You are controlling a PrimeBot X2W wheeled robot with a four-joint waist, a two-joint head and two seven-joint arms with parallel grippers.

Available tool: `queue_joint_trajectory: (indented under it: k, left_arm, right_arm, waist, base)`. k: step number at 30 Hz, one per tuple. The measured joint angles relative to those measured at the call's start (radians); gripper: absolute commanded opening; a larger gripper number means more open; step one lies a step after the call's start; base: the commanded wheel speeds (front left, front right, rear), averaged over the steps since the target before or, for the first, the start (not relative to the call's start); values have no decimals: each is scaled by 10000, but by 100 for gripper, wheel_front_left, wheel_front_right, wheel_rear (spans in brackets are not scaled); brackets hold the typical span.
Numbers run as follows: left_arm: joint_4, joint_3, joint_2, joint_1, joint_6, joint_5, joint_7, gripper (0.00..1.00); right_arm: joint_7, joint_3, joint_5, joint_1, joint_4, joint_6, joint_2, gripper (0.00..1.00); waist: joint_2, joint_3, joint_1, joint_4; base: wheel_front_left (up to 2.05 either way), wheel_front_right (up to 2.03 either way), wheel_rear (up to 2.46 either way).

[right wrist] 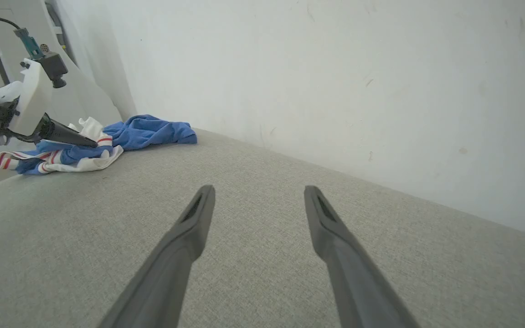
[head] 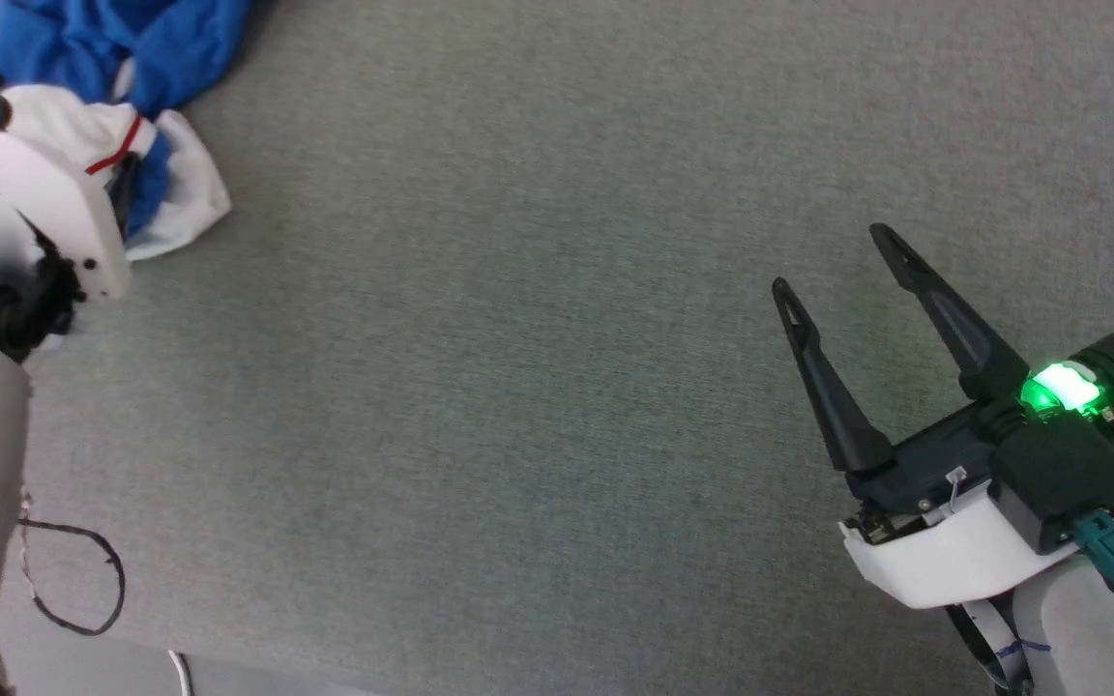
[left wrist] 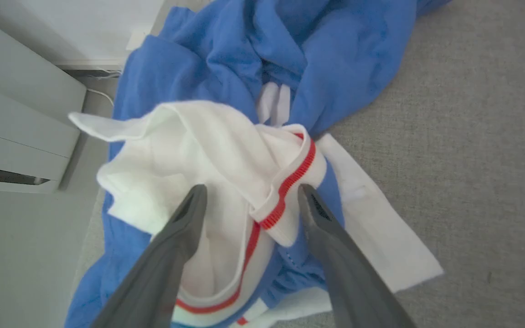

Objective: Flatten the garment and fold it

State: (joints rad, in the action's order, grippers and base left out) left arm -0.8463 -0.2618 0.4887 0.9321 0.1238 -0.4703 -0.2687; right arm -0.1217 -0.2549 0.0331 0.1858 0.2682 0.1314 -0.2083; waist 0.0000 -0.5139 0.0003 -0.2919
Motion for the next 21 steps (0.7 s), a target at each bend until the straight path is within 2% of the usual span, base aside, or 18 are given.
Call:
queue_joint_trajectory:
  k: [7, 11, 12, 13, 21]
  left_arm:
    - [-412, -368, 884, 787, 2, -2079, -2773, 100]
    - [-431, -359, 1313, 1005, 4, -2840, -3680, 100]
    - [-422, -351, 1394, 1025, 19, -2997, -3814, 29]
    - [-410, -332, 1452, 1035, 65, -3147, -3854, 0]
    - [-441, -612, 1440, 940, 79, -3526, -3101, 0]
  right_arm:
    - [36, 192, -63, 2, 255, 0, 0, 100]
    - [33, 230, -75, 2, 345, 0, 6, 100]
    - [29, 245, -75, 1, 353, 0, 10, 100]
    - [27, 261, -77, 1, 359, 0, 15, 100]
    - [-27, 274, -92, -4, 117, 0, 27, 100]
  waist:
    - [0, -731, -4, 615]
    - [0, -1015, -5, 834]
    - [0, -1071, -5, 865]
    - [1, -1120, -5, 887]
    - [0, -954, -2, 778]
  base:
    - [0, 0, 0]
    - [0, 0, 0]
    - [0, 0, 0]
    - [0, 0, 0]
    - [0, 0, 0]
